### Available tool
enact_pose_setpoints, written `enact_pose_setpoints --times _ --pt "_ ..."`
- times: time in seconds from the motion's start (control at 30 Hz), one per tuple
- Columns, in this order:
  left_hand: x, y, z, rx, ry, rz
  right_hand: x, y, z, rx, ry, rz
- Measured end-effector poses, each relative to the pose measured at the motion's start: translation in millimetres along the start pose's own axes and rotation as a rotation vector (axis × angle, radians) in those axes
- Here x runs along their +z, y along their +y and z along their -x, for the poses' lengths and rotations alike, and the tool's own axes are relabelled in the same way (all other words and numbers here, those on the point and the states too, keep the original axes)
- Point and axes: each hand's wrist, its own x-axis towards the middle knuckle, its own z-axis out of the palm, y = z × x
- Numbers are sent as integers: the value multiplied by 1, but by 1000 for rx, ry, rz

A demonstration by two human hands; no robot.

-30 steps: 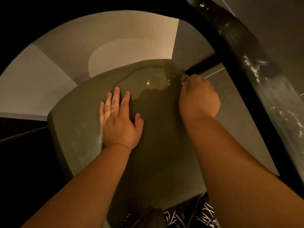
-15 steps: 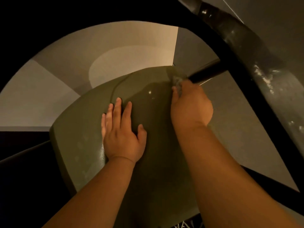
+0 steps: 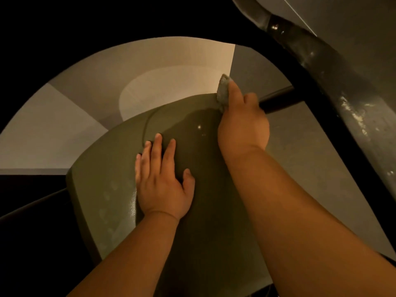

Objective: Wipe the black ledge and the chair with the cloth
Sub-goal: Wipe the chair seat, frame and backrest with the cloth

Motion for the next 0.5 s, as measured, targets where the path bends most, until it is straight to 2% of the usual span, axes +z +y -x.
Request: enact_pose_setpoints --times 0.1,0.23,0.37,0.5 --pt "-1 0 -1 -1 -17 0 -7 7 20 32 -131 68" --pt "-1 1 -2 -13 -23 -6 -14 21 64 46 -193 104" --pt "1 -1 0 -2 -21 -13 -6 5 30 79 -130 112" --pt "1 0 0 3 -22 -28 -8 -19 -14 153 -158 132"
